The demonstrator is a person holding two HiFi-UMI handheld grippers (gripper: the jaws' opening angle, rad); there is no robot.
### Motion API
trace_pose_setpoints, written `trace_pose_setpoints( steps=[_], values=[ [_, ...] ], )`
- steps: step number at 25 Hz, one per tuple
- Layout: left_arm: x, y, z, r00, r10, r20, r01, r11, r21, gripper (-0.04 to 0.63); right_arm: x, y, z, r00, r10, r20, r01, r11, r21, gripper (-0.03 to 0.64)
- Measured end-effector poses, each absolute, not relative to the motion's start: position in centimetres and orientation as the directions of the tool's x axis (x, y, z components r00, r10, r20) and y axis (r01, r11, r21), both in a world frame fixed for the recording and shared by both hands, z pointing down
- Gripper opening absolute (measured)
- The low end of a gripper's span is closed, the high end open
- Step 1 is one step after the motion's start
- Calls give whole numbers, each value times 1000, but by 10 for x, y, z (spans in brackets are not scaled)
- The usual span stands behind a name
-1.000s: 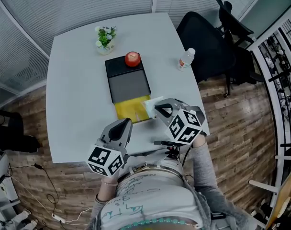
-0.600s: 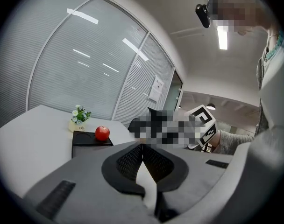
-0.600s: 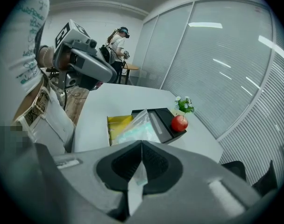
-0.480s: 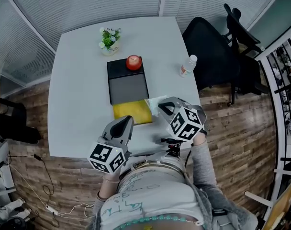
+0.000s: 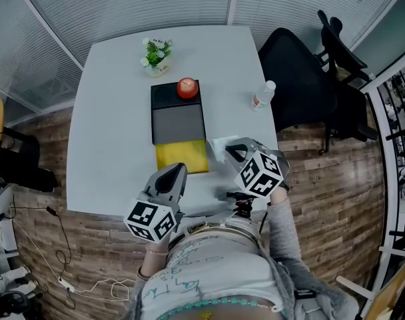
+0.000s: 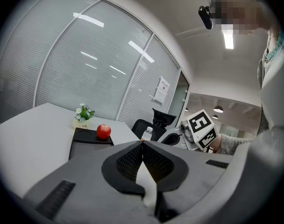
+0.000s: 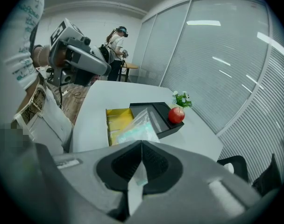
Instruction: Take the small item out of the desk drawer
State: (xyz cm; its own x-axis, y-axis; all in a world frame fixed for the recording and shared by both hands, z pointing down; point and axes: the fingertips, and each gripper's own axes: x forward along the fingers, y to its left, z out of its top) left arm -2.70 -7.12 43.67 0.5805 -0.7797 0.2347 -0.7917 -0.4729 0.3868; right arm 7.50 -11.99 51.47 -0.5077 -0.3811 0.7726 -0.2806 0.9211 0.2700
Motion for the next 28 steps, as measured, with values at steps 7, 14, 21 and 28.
trace_pose_setpoints(
  steps=[7, 14, 21, 28],
  values=[
    [-20, -65, 436, 580, -779, 239, -793, -472, 385, -2, 82, -117, 512, -521, -380, 764, -287, 921, 262, 3],
    [-7, -58, 435, 591, -770, 240, -787, -485, 383, -2, 91, -114, 509, -526, -379, 761, -297, 921, 254, 3],
    [-7, -57, 436, 594, -766, 245, -786, -488, 380, -2, 95, -115, 511, -520, -385, 763, -312, 917, 250, 3],
    [-7, -57, 437, 598, -763, 245, -782, -490, 384, -2, 97, -115, 513, -509, -392, 766, -310, 914, 262, 3]
  ],
)
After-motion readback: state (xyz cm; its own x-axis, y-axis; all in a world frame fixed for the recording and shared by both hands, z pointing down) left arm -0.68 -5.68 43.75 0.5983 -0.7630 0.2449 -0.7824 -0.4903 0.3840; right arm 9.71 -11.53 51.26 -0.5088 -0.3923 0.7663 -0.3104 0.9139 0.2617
